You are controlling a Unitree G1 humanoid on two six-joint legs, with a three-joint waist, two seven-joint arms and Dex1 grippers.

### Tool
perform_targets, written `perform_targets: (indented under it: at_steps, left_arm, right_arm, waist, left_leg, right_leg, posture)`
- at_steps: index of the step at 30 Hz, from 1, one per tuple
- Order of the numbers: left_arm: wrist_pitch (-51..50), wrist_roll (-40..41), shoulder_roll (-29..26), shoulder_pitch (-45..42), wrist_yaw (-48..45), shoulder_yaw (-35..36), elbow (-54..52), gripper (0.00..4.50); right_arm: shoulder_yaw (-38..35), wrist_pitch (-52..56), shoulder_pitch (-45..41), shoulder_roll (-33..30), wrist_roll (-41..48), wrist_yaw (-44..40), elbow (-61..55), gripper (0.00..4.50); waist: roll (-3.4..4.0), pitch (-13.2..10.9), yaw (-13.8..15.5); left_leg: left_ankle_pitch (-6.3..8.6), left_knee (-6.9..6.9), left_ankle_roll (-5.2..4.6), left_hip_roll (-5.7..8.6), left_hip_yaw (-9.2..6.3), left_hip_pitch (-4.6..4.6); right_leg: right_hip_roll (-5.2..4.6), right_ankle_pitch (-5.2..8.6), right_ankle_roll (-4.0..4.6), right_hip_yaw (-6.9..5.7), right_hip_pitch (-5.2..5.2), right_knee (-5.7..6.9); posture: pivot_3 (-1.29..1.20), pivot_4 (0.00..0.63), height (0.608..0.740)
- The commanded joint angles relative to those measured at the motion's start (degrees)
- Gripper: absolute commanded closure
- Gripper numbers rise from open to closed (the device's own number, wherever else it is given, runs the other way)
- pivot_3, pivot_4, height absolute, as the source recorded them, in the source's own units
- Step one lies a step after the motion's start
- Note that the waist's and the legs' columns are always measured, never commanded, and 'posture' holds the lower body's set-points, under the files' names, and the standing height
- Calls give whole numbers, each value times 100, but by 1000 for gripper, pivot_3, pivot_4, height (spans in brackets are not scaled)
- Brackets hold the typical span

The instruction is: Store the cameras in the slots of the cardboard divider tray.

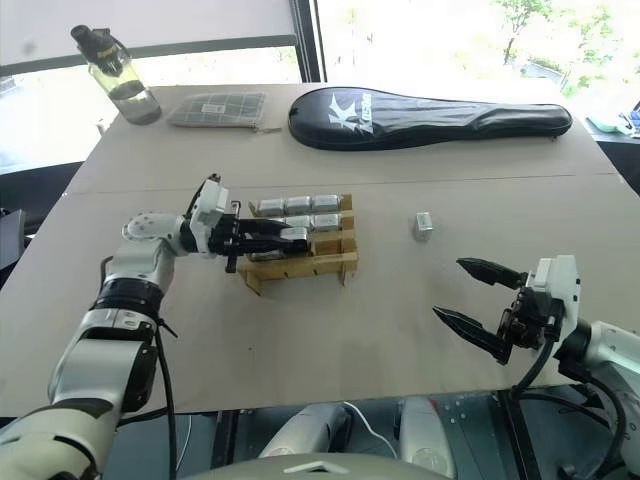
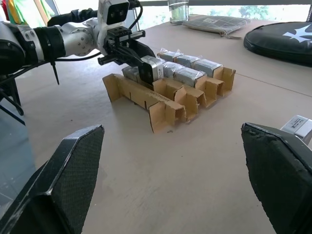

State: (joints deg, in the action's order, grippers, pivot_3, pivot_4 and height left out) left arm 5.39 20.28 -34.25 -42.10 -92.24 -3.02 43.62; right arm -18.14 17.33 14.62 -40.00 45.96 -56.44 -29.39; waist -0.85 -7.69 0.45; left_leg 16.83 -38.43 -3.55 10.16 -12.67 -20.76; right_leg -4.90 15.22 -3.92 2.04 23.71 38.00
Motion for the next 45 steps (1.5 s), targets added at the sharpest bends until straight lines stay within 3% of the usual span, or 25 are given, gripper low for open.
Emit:
perform_targets:
  at_steps: [1,2,6,14,20,24,28,32,38,44,45]
  left_arm:
    - [-126,76,-140,126,-26,-96,-259,2400]
    - [-104,71,-139,141,-26,-98,-283,1770]
    - [-140,106,-155,154,-26,-122,-325,54]
    - [225,135,-42,32,56,240,-314,54]
    - [-818,790,-309,384,242,726,-1958,54]
    - [-1434,992,-764,927,491,934,-3192,54]
    - [-1886,1155,-1248,1628,884,1362,-4109,54]
    - [-2180,1313,-1627,2434,1071,1802,-4722,54]
    - [-2509,1533,-1931,3531,1373,2691,-5277,54]
    - [-2672,1668,-1890,4036,1707,3118,-5699,54]
    - [-2659,1651,-1896,4125,1725,3144,-5731,15]
  right_arm:
    - [-188,-59,-39,4,64,-31,-93,0]
    - [-189,-58,-40,6,61,-33,-92,0]
    - [-193,-58,-47,16,62,-37,-88,0]
    - [-101,-54,-90,26,-165,109,-39,0]
    - [576,-1,-661,103,-1739,1300,291,0]
    - [1169,444,-1271,602,-2361,2297,307,0]
    - [1529,1248,-2224,1521,-2648,3453,745,0]
    - [1670,1453,-2837,2061,-2939,3965,1285,0]
    - [1707,1656,-3354,2424,-3060,4215,1887,0]
    - [1811,1578,-3483,2423,-3062,3986,2049,0]
    - [1837,1555,-3510,2441,-3067,3956,2084,259]
  waist:
    - [0,0,-9]
    - [0,0,-8]
    - [-1,0,31]
    - [-2,0,30]
    - [-4,0,-11]
    - [-1,3,-144]
    - [-1,3,-184]
    - [4,0,-132]
    - [14,-5,-135]
    - [24,-11,-130]
    - [25,-11,-143]
  left_leg:
    - [0,0,0,0,0,0]
    - [0,0,0,0,-1,-1]
    - [0,-1,0,0,-2,-1]
    - [0,-2,0,0,-3,-3]
    - [0,-6,0,1,-1,-3]
    - [0,5,1,-4,3,2]
    - [0,5,1,-4,10,4]
    - [0,10,1,-8,12,8]
    - [0,18,2,-7,14,7]
    - [0,21,2,-11,17,10]
    - [1,21,3,-12,20,11]
  right_leg:
    - [0,0,0,0,0,0]
    - [0,0,0,-2,1,-1]
    - [0,0,0,-4,0,-1]
    - [-1,0,0,-6,-1,-1]
    - [0,0,0,-4,1,1]
    - [1,0,0,6,5,4]
    - [5,0,1,11,6,3]
    - [16,-3,5,13,12,-1]
    - [17,-3,5,-6,15,-5]
    - [20,-3,7,-5,15,-4]
    - [20,-4,8,-1,15,-5]
  posture:
    - [0,150,740]
    - [0,150,740]
    - [0,150,740]
    - [0,150,740]
    - [0,150,740]
    - [0,150,740]
    - [0,150,740]
    - [0,150,740]
    - [0,150,740]
    - [0,150,740]
    - [0,150,740]
